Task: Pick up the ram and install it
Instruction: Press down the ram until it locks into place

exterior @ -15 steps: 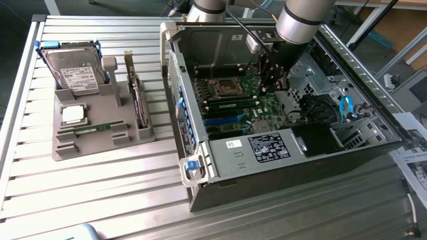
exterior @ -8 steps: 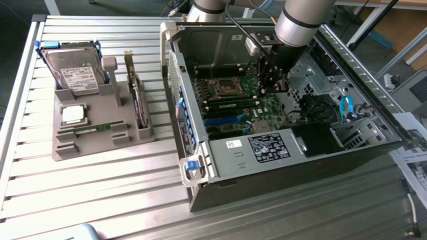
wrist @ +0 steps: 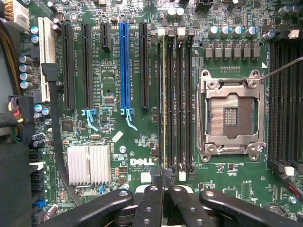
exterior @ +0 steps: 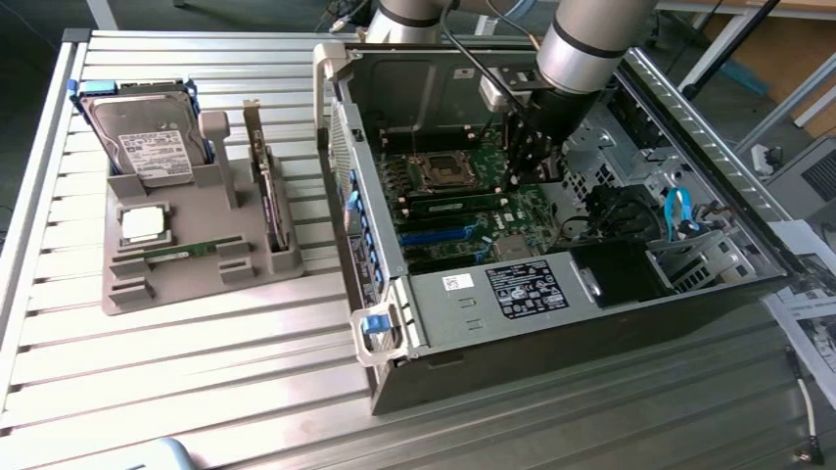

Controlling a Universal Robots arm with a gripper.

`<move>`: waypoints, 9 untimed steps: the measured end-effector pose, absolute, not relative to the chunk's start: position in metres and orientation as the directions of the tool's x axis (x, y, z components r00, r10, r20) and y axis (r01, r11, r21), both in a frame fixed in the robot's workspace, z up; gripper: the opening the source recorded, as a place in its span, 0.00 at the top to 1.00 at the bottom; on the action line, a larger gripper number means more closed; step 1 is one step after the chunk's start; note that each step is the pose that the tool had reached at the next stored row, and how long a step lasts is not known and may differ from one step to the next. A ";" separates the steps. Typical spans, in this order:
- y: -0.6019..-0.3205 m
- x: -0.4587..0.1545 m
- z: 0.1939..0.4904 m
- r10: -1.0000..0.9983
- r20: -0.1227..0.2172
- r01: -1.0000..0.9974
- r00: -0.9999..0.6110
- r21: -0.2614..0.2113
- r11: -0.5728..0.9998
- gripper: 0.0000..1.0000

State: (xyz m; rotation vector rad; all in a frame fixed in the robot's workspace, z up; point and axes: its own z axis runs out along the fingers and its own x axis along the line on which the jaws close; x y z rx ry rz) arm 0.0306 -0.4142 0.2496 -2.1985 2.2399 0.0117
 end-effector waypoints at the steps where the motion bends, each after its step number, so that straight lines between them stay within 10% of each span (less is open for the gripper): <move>1: -0.414 0.031 0.249 -1.000 -0.007 -1.000 -0.019 0.003 0.019 0.89; 9: -0.414 0.031 0.243 -1.000 -0.008 -1.000 -0.019 0.003 0.019 0.89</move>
